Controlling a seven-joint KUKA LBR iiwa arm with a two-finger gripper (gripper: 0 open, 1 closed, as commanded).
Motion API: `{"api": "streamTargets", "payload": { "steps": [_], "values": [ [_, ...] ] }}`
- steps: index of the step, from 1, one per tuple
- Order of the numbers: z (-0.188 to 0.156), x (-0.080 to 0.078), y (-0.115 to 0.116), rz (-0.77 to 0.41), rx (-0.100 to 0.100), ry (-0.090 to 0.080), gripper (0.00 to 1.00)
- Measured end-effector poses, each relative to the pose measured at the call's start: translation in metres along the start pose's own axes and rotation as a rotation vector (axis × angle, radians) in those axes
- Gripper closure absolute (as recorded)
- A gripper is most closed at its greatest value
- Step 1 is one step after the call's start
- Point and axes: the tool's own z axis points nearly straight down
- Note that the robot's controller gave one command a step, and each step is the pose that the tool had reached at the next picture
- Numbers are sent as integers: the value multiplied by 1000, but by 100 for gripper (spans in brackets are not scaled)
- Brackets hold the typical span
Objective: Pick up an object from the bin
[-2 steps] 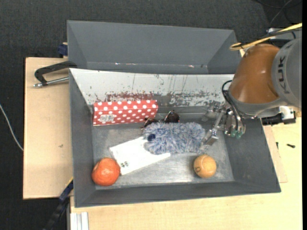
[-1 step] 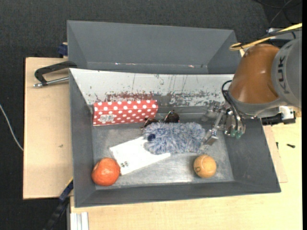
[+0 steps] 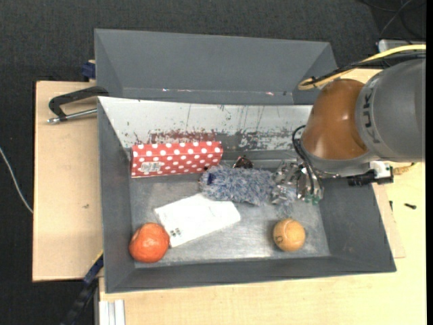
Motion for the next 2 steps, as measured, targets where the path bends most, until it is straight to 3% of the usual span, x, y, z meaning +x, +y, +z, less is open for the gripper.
{"api": "streamTargets", "payload": {
  "steps": [1,2],
  "values": [
    [-2,1,-1,-2,0,3,100],
    [-152,-24,-39,-75,1,3,100]
  ]
}}
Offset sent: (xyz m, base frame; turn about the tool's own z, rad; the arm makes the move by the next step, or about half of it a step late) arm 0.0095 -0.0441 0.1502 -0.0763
